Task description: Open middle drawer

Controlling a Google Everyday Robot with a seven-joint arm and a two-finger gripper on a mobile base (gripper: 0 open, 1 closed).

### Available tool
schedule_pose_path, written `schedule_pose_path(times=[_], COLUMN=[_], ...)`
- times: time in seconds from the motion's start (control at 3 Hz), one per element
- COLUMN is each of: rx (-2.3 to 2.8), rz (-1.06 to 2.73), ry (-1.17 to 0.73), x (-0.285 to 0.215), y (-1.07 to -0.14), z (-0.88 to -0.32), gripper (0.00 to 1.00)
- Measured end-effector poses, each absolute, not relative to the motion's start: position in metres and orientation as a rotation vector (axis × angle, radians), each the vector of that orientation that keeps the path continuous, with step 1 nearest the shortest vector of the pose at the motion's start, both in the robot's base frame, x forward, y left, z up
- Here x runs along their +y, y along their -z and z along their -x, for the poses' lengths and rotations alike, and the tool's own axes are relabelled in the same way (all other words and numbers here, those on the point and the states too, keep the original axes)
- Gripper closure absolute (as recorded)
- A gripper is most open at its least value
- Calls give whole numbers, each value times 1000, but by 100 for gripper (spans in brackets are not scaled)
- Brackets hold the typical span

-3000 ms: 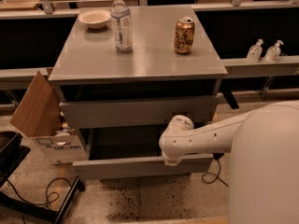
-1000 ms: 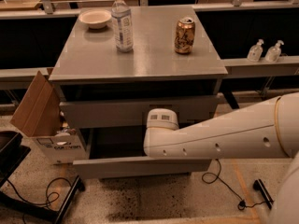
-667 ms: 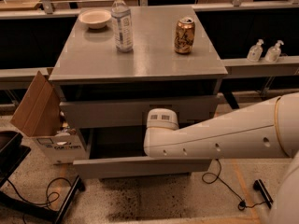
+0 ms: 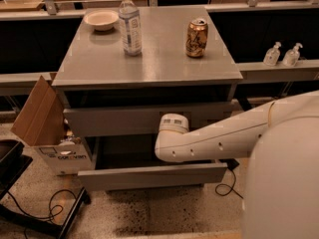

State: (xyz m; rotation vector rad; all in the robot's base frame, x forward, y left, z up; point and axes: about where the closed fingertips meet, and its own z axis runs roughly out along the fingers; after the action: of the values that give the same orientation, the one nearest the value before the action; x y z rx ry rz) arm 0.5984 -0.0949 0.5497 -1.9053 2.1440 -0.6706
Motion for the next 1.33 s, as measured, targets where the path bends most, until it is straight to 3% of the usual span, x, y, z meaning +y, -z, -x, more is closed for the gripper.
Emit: schedule_pose_path(times=[1.0, 1.33], rx=[2257, 2328], rz=[1881, 1869], ry=[473, 430], x=[-99, -118], y=[-437, -417], z=[-635, -616], gripper=[100, 100])
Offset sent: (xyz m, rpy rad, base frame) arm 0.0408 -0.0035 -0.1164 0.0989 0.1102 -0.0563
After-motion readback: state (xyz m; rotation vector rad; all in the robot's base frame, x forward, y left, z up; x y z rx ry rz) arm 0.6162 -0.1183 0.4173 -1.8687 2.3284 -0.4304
